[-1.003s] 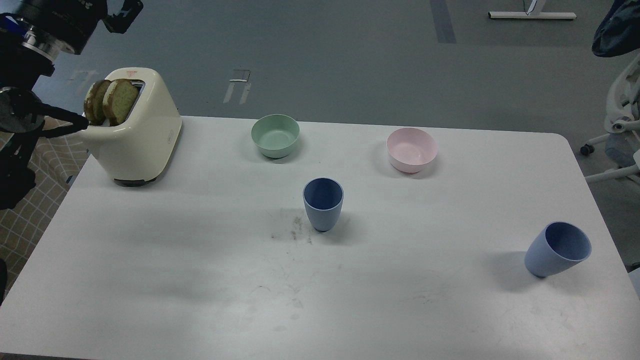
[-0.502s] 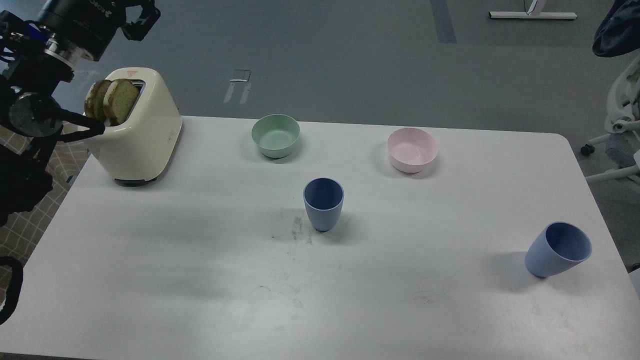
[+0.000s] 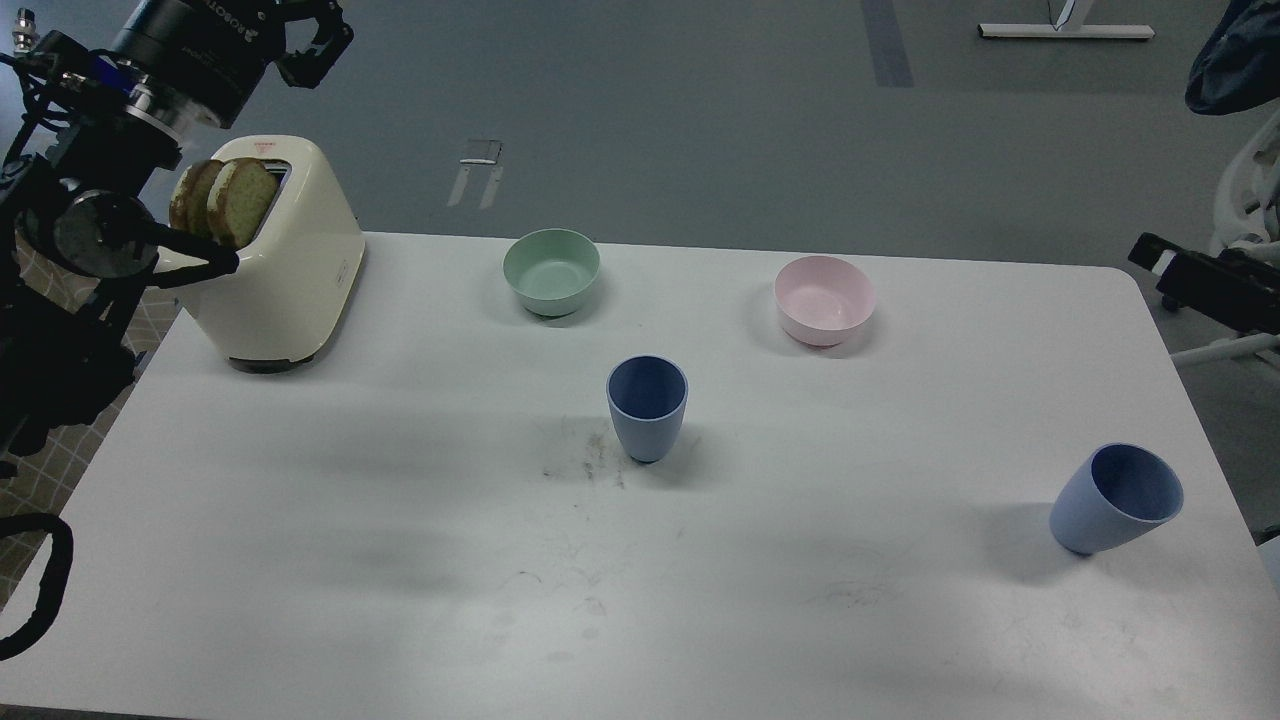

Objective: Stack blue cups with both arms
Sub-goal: 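Reach the right gripper to the other blue cup and grasp it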

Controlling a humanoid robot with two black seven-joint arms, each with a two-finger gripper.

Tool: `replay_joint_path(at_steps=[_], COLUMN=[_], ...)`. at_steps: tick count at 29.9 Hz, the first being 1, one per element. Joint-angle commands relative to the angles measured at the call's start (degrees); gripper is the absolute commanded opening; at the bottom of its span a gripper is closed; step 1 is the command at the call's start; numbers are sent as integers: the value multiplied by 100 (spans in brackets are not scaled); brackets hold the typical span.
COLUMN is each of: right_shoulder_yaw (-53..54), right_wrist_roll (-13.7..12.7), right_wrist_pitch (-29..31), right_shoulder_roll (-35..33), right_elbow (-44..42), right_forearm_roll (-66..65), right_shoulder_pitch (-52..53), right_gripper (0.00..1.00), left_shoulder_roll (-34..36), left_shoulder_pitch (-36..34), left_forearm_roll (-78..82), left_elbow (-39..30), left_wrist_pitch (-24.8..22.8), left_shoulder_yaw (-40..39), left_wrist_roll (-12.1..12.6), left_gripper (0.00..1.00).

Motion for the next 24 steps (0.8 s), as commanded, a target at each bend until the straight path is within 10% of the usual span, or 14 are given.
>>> replay_joint_path(at_steps=[1, 24], right_shoulder_yaw=[-9, -449], right_wrist_roll=[-224, -340], right_wrist_pitch=[-1, -1], right_shoulder_roll=[-40, -840], right_elbow=[233, 181], right_forearm_roll=[9, -44], right_shoulder_pitch=[-553, -1135], right_gripper=[100, 100], left_shoulder_roll=[37, 81], left_shoulder_pitch=[0, 18], left_forearm_roll=[0, 9], left_elbow=[0, 0], left_wrist_pitch=[0, 0], left_shoulder_yaw=[15, 24], left_wrist_roll=[0, -8], left_gripper=[98, 98])
